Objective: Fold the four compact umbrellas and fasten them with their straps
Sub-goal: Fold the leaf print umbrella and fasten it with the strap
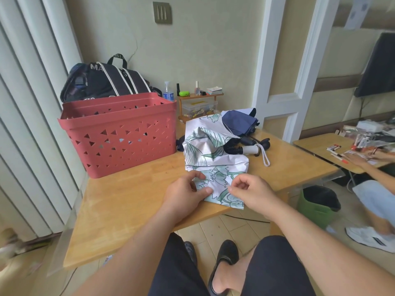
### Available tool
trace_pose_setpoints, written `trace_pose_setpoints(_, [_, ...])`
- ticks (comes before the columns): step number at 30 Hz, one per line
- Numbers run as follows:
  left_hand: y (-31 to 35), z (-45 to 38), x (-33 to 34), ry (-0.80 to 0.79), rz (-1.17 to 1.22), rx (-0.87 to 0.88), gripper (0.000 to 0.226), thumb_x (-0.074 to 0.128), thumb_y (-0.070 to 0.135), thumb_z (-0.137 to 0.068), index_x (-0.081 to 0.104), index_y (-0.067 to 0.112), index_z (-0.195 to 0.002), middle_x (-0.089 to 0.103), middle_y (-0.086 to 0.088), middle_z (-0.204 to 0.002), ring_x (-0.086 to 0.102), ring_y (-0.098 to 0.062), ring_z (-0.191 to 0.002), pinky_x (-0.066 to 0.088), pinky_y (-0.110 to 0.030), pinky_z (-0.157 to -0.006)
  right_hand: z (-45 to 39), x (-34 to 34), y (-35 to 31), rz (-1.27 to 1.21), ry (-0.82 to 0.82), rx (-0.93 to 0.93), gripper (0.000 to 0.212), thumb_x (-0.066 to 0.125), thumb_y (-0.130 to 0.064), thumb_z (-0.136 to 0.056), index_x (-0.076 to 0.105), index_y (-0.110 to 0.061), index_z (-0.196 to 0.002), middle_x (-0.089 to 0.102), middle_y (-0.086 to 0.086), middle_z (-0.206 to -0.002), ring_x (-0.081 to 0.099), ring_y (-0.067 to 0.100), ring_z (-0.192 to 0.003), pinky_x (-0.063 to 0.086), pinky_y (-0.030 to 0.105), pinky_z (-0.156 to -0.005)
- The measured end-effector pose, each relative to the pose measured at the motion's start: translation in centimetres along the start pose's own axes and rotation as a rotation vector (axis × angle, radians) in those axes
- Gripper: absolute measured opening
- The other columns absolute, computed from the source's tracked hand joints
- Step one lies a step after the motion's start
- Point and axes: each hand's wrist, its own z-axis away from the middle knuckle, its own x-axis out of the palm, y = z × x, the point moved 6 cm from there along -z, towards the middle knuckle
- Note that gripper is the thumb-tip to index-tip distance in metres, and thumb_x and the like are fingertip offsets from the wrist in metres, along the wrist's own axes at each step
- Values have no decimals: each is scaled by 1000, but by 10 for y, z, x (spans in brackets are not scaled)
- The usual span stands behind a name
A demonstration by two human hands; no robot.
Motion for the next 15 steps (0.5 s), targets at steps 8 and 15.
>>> trace_pose_setpoints(8, [8, 5, -1, 17, -171, 46, 39, 71, 45, -89, 61, 51, -126, 59, 13, -95, 61, -18, -102, 51, -32, -91, -1, -2, 4, 3, 7, 22, 13, 83, -26, -80, 73, -34, -79, 65, -11, -72, 55, 4, -64, 54, 37, -71])
trace_pose_setpoints(15, [30, 23, 22, 34, -671, 492, 65, 34, 63, -100, 37, 33, -158, 24, -2, -165, 12, -30, -156, 23, -51, -121, -23, -13, -15, 252, 72, -192, 17, 76, -28, -89, 75, -34, -105, 61, -14, -113, 55, 11, -111, 40, 24, -97])
